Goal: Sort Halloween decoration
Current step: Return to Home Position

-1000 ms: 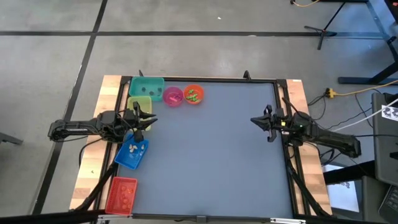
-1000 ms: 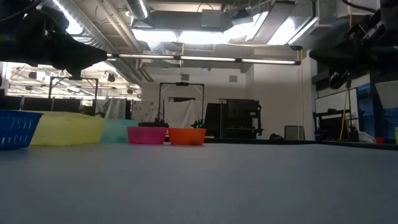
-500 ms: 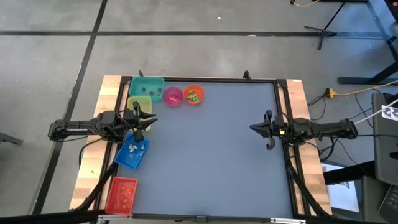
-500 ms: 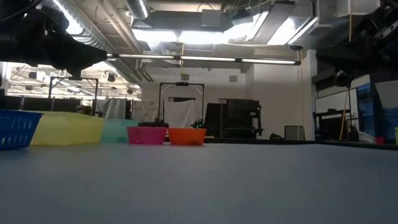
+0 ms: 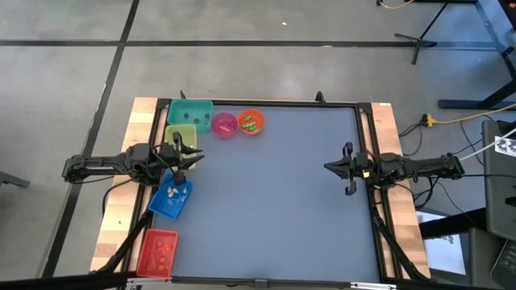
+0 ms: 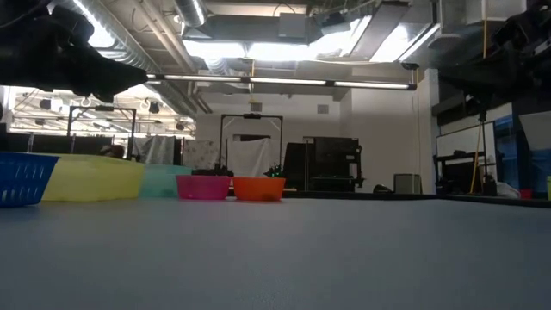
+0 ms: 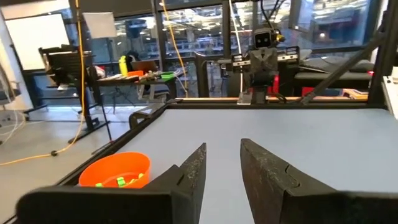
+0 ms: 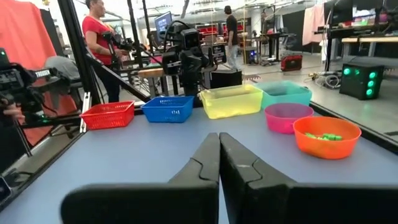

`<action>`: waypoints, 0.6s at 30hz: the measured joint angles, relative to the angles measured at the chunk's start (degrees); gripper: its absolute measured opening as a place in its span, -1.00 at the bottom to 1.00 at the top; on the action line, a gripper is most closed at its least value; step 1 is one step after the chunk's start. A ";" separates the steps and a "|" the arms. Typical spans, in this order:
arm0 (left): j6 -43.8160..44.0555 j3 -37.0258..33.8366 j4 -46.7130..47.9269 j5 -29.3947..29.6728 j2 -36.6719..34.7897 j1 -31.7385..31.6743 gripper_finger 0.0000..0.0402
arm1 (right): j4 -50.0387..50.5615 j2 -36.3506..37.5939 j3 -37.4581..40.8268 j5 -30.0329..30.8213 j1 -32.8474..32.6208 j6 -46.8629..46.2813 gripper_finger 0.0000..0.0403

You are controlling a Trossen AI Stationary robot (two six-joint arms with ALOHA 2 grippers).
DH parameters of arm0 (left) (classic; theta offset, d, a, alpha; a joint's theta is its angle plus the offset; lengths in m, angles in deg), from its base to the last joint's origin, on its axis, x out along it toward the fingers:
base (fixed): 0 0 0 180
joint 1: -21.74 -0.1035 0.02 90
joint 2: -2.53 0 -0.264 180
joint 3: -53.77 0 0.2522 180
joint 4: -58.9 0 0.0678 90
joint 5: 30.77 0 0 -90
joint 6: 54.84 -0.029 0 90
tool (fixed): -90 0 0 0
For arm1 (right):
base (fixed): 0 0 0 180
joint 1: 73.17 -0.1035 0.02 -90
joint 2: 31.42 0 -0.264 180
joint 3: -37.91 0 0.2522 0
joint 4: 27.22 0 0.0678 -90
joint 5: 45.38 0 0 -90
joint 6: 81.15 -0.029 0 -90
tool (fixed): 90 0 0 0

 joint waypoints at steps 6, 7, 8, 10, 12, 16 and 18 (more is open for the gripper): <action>-0.27 0.00 0.39 -2.31 0.30 0.02 -0.57 | 0.03 0.00 0.00 -0.09 0.00 7.93 -1.00; -0.29 0.00 0.39 -2.40 0.52 0.02 -0.57 | 0.02 0.00 0.00 -0.09 0.00 8.25 -1.00; -0.29 0.00 0.44 -2.43 0.80 0.02 -0.57 | 0.03 0.00 0.00 -0.09 0.00 8.29 -1.00; -0.29 0.00 0.44 -2.63 1.10 0.02 -0.57 | 0.04 0.00 0.00 -0.09 0.00 8.36 -1.00; -0.31 0.00 0.44 -2.61 1.56 0.02 -0.57 | 0.03 0.00 0.00 -0.11 0.00 8.36 -1.00; -0.27 0.00 0.44 -2.61 2.01 0.02 -0.57 | -0.02 0.00 0.00 -0.11 0.00 8.36 -1.00; -0.27 0.00 0.44 -2.61 2.01 0.02 -0.57 | -0.04 0.00 0.00 -0.11 0.00 8.36 -1.00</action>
